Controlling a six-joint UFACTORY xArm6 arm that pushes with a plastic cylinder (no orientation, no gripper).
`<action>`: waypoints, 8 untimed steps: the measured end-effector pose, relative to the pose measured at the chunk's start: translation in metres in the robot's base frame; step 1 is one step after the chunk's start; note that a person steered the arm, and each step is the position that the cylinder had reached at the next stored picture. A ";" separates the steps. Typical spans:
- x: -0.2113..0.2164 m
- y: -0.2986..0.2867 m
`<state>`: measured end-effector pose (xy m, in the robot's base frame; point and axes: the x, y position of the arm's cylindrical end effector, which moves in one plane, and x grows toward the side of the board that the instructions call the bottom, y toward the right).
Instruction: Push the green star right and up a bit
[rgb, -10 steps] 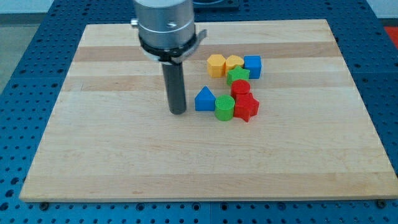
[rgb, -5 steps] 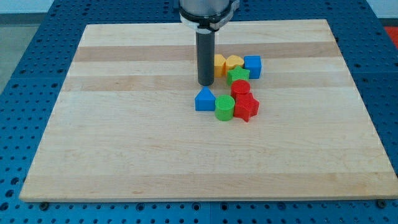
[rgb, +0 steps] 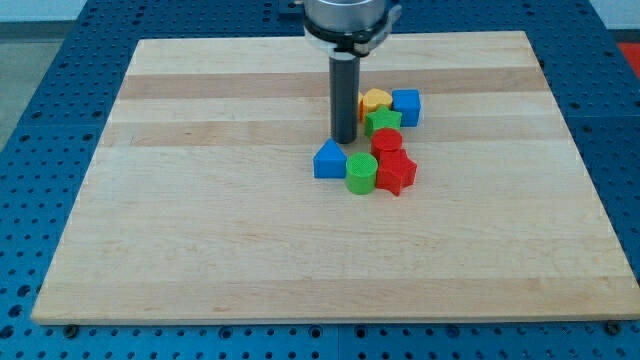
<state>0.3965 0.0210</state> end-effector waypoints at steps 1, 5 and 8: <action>-0.011 0.029; -0.030 0.088; 0.000 0.087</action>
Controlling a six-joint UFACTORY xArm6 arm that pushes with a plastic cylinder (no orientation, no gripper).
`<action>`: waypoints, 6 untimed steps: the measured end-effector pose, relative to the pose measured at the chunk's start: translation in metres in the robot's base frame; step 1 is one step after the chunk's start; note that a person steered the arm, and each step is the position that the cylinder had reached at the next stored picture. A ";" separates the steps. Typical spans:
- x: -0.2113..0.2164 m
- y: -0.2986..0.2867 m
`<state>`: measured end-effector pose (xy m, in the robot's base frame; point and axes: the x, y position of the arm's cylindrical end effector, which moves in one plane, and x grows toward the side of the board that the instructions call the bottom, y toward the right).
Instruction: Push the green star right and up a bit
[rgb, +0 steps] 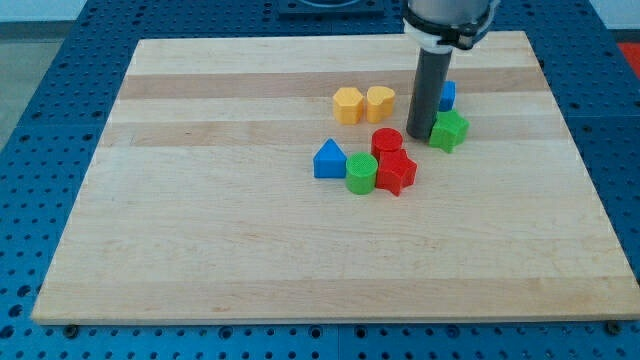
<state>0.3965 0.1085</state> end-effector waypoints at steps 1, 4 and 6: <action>0.015 0.000; 0.014 0.048; 0.021 0.049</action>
